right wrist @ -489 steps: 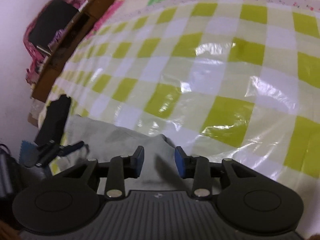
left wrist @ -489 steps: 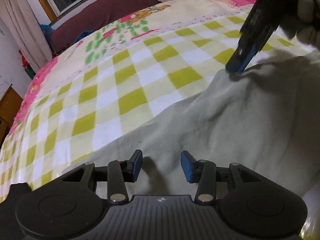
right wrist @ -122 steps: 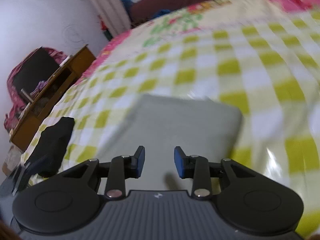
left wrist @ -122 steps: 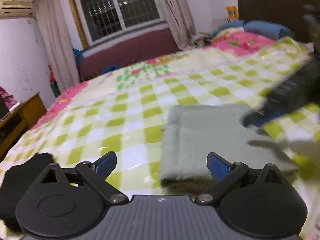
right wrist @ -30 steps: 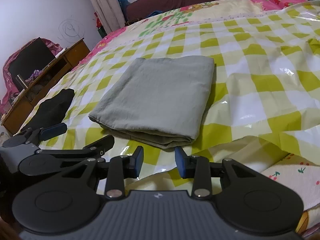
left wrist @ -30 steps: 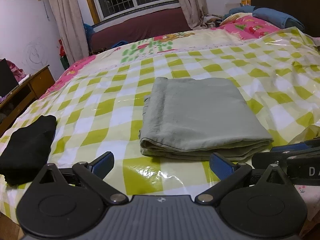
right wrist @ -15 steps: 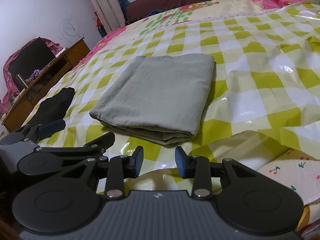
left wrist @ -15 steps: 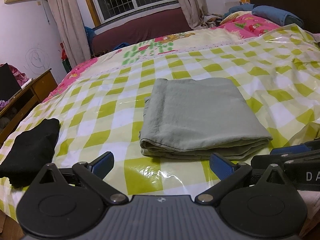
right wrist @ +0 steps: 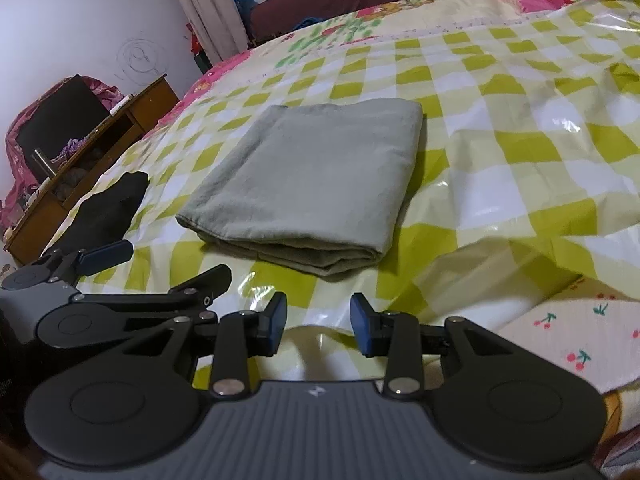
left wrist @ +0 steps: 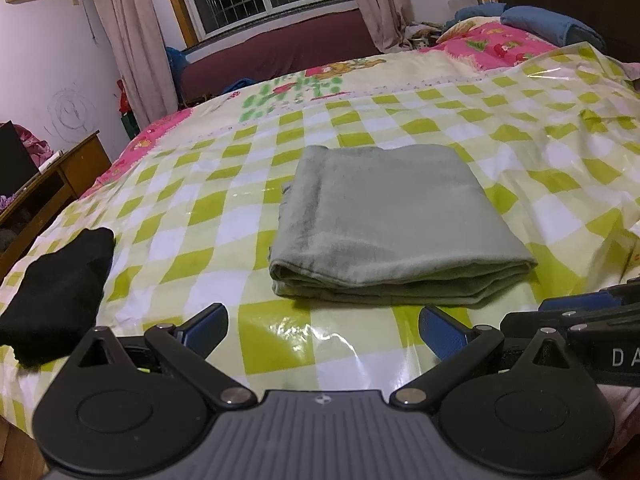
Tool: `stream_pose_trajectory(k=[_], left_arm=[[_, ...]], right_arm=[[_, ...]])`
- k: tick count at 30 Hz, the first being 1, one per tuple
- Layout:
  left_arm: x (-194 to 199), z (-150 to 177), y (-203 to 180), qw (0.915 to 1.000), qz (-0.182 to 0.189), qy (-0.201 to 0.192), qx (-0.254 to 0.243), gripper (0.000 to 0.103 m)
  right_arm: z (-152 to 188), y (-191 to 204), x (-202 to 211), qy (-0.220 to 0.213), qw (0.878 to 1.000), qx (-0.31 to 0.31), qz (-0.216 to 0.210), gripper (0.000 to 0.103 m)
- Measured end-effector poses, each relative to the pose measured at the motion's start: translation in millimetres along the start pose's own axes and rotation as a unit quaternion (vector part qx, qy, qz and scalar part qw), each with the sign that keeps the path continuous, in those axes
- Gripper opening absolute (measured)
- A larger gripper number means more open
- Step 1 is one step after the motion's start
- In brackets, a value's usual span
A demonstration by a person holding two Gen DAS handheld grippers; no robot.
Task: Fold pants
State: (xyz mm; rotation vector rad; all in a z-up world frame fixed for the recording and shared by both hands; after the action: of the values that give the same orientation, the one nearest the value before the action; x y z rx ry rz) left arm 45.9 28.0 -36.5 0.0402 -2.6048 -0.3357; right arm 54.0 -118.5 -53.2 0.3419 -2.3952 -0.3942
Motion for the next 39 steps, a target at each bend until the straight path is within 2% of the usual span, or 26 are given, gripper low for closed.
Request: stream_pose_trajectory(k=[18,39], left_arm=[[-6,15,-1,0.9998,0.005,0.015,0.01,0.103],[-6,16,-2,0.9999,0.001,0.012,0.005,0.103]], right_arm=[[10,1,-3,0.002,1.0,0.016,0.004,0.037],[10,1,-3,0.001,1.0,0.019,0.003,0.037]])
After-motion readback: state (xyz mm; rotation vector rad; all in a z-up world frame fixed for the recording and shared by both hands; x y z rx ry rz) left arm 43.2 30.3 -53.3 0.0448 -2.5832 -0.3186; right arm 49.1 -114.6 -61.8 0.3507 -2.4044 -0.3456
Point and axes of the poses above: each gripper's, at about its wrist camera, not at the fingertips, and x roughly against the way its jaws point, y to its left, z to its underside, the point moved 8 cm from there along -x, roughly the way its jaws point, and after that the axes turned 11 degrees about -y, right-handed, at the moved point
